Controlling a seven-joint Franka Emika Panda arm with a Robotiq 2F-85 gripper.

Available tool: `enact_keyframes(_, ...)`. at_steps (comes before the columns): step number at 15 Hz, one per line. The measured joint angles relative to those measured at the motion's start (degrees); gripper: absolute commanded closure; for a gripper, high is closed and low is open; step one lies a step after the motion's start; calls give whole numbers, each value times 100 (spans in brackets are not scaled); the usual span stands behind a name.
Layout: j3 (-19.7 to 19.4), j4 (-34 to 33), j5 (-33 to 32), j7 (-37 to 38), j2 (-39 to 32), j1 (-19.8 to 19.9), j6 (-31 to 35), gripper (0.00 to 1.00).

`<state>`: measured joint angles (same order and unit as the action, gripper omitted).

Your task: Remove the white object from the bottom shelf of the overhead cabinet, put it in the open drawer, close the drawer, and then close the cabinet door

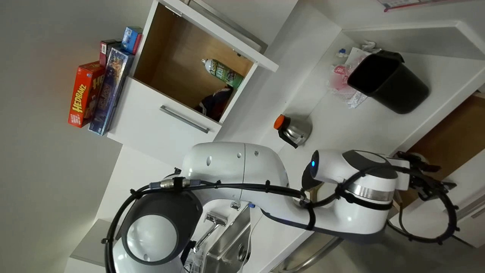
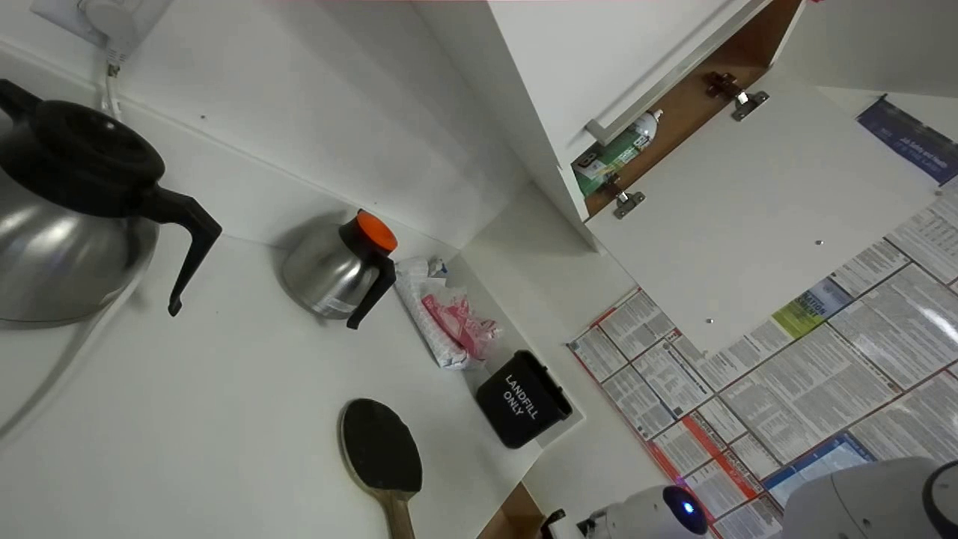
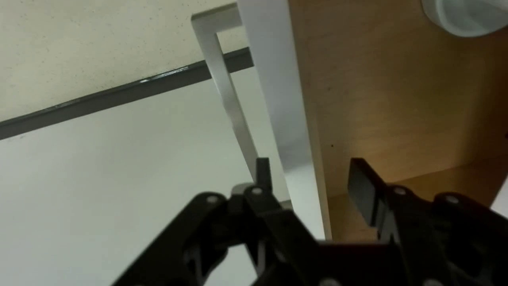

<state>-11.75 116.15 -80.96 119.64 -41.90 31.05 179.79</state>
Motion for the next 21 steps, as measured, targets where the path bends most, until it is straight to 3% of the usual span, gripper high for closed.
enact_keyframes(2,82,12,108,-250,240,-17,-190,0)
enact_keyframes(4,140,102,112,-480,523,-45,-293,0)
enact_keyframes(5,175,199,113,-601,670,-58,-366,26)
enact_keyframes(7,203,474,110,-722,954,-130,-618,26)
enact_keyframes(12,21,1117,-333,-769,1334,-129,-632,67)
enact_keyframes(16,-415,1105,-1625,-192,1319,208,293,97)
enact_keyframes(19,-354,746,-2218,-92,1173,843,1160,100)
enact_keyframes(21,-254,531,-1937,-528,928,1214,1620,100)
